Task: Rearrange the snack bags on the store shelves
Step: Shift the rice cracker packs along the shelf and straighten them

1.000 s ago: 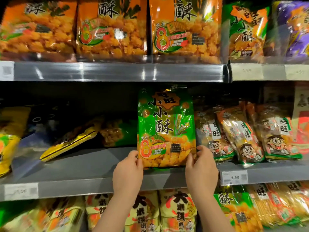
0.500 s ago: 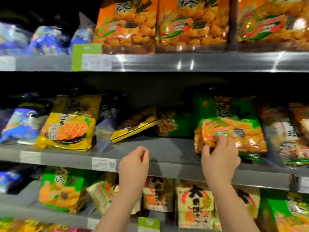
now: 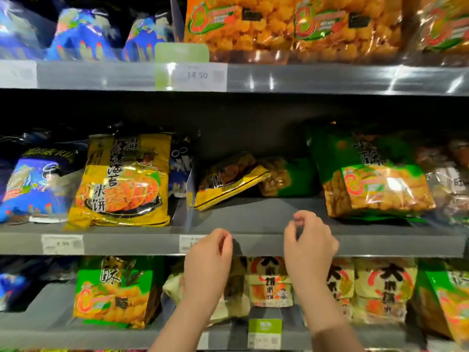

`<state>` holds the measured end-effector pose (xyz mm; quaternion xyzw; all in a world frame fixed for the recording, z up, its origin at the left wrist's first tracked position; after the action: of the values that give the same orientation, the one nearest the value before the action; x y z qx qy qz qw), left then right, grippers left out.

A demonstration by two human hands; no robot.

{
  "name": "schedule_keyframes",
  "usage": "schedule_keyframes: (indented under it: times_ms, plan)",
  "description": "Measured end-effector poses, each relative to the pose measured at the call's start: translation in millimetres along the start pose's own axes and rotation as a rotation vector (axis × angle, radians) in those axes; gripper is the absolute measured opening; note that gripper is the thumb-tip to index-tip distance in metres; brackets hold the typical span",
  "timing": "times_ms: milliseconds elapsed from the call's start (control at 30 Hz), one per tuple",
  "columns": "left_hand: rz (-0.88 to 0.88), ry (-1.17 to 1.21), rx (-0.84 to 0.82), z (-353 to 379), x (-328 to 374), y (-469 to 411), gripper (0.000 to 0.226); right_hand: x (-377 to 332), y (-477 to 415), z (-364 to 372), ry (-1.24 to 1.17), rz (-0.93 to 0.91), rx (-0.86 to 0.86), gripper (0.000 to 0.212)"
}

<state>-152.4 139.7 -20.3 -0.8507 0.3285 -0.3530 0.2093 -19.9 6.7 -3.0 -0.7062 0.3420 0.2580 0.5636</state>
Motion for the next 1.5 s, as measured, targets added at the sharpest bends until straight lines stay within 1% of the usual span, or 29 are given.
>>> schedule_keyframes:
  times_ms: [100,167,267,300,367,467,533,600,733,800,867,900,967,1033,1100,1167,1233,1333,1433,1500]
  plan:
    - [0.041,0.0,-0.001,1,-18,10,0.017,-3,31,15,-0.026,0.011,-0.02,0.008]
    - [0.026,0.014,-0.035,6,-34,21,0.016,-2,55,25,-0.05,0.004,-0.047,0.007]
    - [-0.068,-0.037,-0.122,25,-65,40,0.016,16,93,51,-0.015,0.094,-0.209,0.009]
    - [-0.116,-0.06,-0.157,32,-77,48,0.019,24,105,61,-0.004,0.137,-0.271,0.008]
    - [-0.199,-0.08,-0.202,45,-101,60,0.028,40,121,79,0.015,0.208,-0.335,0.007]
    - [-0.239,-0.174,-0.193,60,-131,70,0.044,66,135,100,0.093,0.347,-0.396,0.04]
    - [-0.223,-0.158,-0.178,68,-139,74,0.048,82,143,113,0.011,0.516,-0.437,0.057]
    - [-0.226,-0.089,-0.174,75,-142,78,0.051,93,148,124,-0.115,0.654,-0.469,0.067]
    - [-0.355,0.116,-0.151,79,-145,87,0.054,98,142,130,-0.058,0.76,-0.518,0.079]
    - [-0.439,0.194,-0.143,79,-149,87,0.05,93,140,129,-0.025,0.762,-0.5,0.083]
    - [-0.506,0.288,-0.191,83,-152,85,0.05,89,143,124,-0.029,0.769,-0.405,0.089]
    - [-0.531,0.329,-0.227,87,-153,85,0.054,88,147,122,-0.08,0.808,-0.334,0.092]
    - [-0.549,0.362,-0.286,94,-153,83,0.067,89,156,124,-0.247,0.921,-0.205,0.094]
    - [-0.551,0.371,-0.317,100,-153,81,0.079,90,162,133,-0.383,1.032,-0.135,0.098]
    - [-0.555,0.37,-0.321,105,-154,78,0.084,91,164,140,-0.474,1.104,-0.063,0.102]
    - [-0.573,0.375,-0.322,109,-154,78,0.086,92,164,143,-0.485,1.116,-0.011,0.098]
    - [-0.583,0.384,-0.333,112,-156,79,0.085,91,167,142,-0.474,1.098,0.008,0.085]
    - [-0.588,0.385,-0.351,113,-159,82,0.088,91,173,132,-0.44,1.052,-0.018,0.066]
    - [-0.643,0.392,-0.381,114,-160,96,0.089,94,176,120,-0.542,1.045,-0.005,0.047]
    - [-0.682,0.388,-0.407,116,-157,108,0.087,92,177,114,-0.583,1.03,0.006,0.041]
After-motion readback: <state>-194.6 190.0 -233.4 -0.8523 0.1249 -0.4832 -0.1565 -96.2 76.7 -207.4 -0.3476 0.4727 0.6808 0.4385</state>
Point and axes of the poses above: each hand's wrist, its own y-axis away from the middle knuckle, its own z-axis out of the palm, x = y × z, the point moved 5 cm from there along -y, towards the middle knuckle, and after that the axes turned 14 degrees about -y, right-handed, at the moved point
